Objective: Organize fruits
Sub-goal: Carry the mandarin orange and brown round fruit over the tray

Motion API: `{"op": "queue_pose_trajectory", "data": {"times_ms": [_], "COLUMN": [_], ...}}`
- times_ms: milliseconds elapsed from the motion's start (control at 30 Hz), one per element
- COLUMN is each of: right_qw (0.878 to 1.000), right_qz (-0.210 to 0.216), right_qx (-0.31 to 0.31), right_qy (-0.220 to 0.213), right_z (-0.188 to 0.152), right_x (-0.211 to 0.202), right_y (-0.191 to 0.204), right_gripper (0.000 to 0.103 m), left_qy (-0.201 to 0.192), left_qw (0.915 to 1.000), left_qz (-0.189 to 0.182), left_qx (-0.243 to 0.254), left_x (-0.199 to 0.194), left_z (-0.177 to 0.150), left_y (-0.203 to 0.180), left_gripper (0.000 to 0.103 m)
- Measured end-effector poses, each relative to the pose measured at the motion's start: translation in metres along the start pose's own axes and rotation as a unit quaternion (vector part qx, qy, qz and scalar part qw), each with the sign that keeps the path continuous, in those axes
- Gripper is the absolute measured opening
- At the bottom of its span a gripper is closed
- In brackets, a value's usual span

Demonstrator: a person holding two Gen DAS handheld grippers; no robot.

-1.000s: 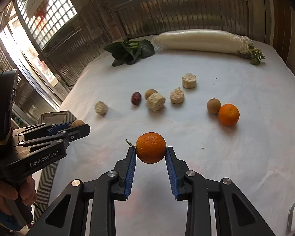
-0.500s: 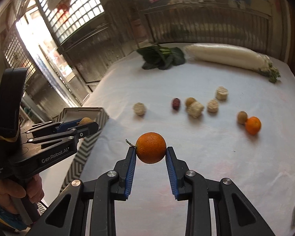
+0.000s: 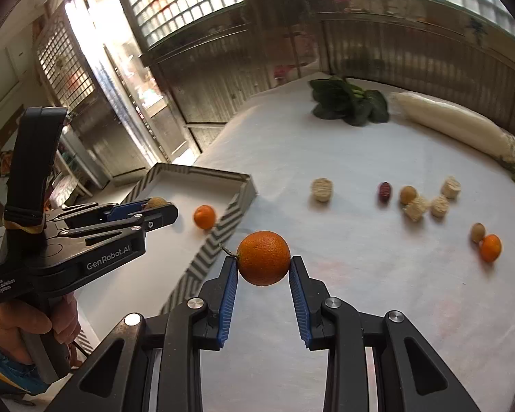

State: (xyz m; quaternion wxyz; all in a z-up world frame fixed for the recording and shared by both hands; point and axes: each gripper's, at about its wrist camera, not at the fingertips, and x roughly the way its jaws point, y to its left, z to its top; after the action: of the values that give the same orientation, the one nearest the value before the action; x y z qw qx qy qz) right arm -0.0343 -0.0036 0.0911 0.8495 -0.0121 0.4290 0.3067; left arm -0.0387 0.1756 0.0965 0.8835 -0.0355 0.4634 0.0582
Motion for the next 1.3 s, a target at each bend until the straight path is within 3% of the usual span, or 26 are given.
{"op": "queue_pose_trajectory", "data": {"times_ms": [700,1300], "right_qw": [0.995,0.991], "right_qz": [0.047,0.062], "right_qx": [-0.08,-0.1], "right_qy": [0.035,0.064], "right_z": [0.018,0.025], "right_x": [0.044,0.08], "right_y": [0.07,0.088], "right_gripper": [0.03,0.03], "left_qy": [0.021,0.042], "left_qw": [0.9966,0.9945], "left_qz": [0.049,0.051], "left_qx": [-0.062,-0.081], "left_x": [0.007,0.025], "left_z": [-0.024,-0.029], "left_y": [0.067,0.084], "left_gripper": [0.025,0.025]}}
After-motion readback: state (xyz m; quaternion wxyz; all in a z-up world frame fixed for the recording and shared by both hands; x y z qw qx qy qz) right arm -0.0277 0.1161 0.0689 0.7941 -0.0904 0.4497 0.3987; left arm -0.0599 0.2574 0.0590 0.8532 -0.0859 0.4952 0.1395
